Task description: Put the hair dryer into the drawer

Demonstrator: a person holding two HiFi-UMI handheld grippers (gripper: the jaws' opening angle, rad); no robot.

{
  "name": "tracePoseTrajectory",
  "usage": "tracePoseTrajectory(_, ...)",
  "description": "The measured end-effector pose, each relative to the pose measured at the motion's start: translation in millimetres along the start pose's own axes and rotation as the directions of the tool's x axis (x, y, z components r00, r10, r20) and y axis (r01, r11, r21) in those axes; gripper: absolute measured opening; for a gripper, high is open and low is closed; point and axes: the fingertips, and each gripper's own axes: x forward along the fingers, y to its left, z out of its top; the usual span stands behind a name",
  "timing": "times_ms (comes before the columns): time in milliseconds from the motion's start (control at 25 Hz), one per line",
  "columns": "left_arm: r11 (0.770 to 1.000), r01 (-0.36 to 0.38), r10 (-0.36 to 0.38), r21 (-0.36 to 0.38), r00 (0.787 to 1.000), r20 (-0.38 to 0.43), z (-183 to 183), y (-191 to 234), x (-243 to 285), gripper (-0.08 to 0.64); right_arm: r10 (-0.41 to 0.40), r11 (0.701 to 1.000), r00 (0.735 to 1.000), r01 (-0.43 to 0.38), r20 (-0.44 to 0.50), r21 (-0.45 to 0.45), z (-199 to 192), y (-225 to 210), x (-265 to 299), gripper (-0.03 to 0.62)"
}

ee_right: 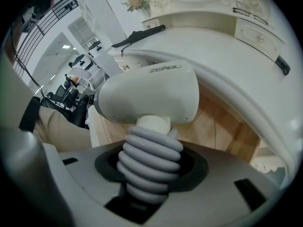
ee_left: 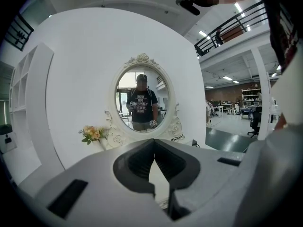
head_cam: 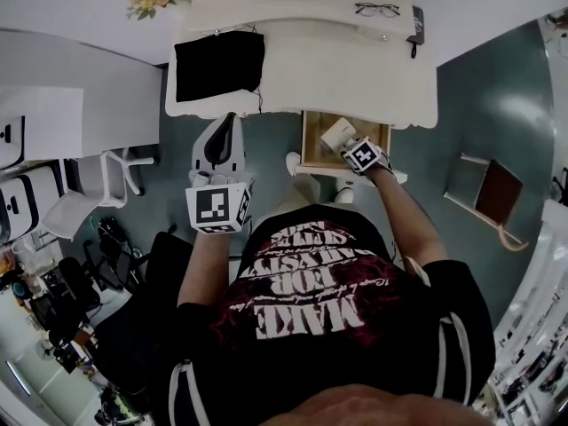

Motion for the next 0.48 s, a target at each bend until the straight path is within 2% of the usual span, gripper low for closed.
tracePoseTrajectory(480, 1.000, 0.012, -0.012, -0.004, 1.000, -0.015, -5, 11, 13, 0.004, -0.029, 0.999, 0.997, 0.031, -0.073, 0.038, -5, -18, 21, 0.209)
